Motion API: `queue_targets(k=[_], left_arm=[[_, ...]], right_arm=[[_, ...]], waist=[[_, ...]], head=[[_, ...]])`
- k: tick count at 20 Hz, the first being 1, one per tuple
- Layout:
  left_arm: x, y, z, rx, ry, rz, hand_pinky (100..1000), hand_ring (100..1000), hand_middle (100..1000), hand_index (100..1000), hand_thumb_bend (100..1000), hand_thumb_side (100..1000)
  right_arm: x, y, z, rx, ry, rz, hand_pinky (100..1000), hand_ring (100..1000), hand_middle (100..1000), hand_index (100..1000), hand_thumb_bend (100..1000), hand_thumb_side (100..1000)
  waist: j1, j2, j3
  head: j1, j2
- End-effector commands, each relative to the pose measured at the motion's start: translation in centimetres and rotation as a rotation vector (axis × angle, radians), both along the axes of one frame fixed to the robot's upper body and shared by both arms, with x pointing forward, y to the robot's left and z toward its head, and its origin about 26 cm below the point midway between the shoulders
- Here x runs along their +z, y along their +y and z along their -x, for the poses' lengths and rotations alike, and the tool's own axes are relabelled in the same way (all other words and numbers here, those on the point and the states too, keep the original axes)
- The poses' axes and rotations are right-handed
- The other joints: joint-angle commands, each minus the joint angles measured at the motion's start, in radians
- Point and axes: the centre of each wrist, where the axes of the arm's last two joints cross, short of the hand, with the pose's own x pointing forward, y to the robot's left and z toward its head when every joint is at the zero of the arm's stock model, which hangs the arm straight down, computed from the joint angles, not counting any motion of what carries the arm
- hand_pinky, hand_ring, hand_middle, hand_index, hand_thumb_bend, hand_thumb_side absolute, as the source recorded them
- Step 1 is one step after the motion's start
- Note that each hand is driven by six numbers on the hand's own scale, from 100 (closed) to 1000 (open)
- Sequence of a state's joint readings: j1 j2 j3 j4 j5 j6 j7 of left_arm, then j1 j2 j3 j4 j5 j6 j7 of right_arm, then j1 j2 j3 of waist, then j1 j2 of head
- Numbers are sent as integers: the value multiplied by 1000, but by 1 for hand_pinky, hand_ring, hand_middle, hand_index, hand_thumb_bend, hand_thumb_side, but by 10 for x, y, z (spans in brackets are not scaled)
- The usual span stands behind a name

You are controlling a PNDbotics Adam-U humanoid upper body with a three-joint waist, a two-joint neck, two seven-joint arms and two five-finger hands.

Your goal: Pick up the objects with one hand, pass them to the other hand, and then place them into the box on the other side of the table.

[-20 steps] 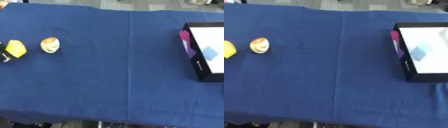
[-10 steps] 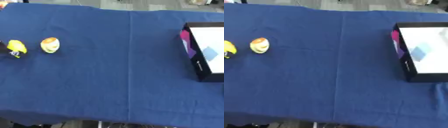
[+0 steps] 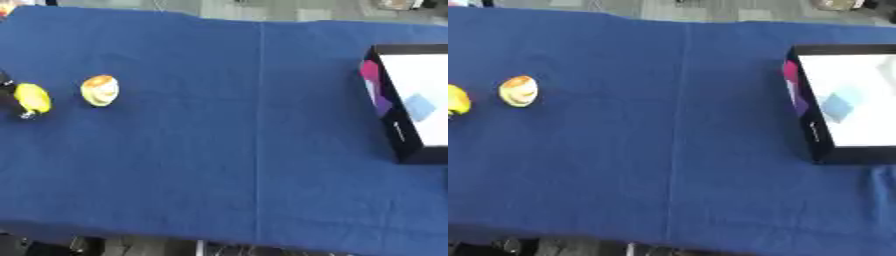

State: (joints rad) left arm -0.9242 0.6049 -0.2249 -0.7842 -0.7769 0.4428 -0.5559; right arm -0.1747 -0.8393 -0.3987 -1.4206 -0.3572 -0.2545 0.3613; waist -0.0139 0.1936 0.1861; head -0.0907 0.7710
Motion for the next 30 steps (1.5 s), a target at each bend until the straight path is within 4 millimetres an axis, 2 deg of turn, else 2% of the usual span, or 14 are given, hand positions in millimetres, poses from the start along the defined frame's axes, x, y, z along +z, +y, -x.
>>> queue_targets(k=[1, 10, 17, 23, 30], left_arm=[[23, 2, 0, 5, -78, -27, 726, 725, 604, 522, 436, 100], [83, -32, 12, -119, -402, -92, 716, 679, 578, 512, 363, 100], [111, -65, 32, -224, -590, -104, 708, 649, 571, 507, 335, 100], [108, -90, 43, -288, -661, -71, 705, 624, 566, 509, 288, 100], [83, -128, 40, -389, -745, 9, 707, 602, 557, 506, 204, 100]], right_arm=[[13, -3, 1, -2, -12, 34, 888, 1000, 1000, 1000, 100, 458], [19, -2, 2, 5, -40, 19, 889, 1000, 1000, 1000, 100, 470], [29, 1, 1, 7, -81, -7, 889, 1000, 1000, 1000, 100, 470], [49, 9, -4, 33, -136, -9, 887, 1000, 1000, 1000, 100, 470], [84, 36, -26, 152, -225, 66, 887, 1000, 1000, 1000, 100, 470]], waist=[[-5, -3, 2], [-12, -6, 6], [-14, -8, 4], [-19, -8, 3], [-31, -16, 10]], head=[[-2, -1], [-36, -1], [-80, -3], [-92, -12], [-116, -16]])
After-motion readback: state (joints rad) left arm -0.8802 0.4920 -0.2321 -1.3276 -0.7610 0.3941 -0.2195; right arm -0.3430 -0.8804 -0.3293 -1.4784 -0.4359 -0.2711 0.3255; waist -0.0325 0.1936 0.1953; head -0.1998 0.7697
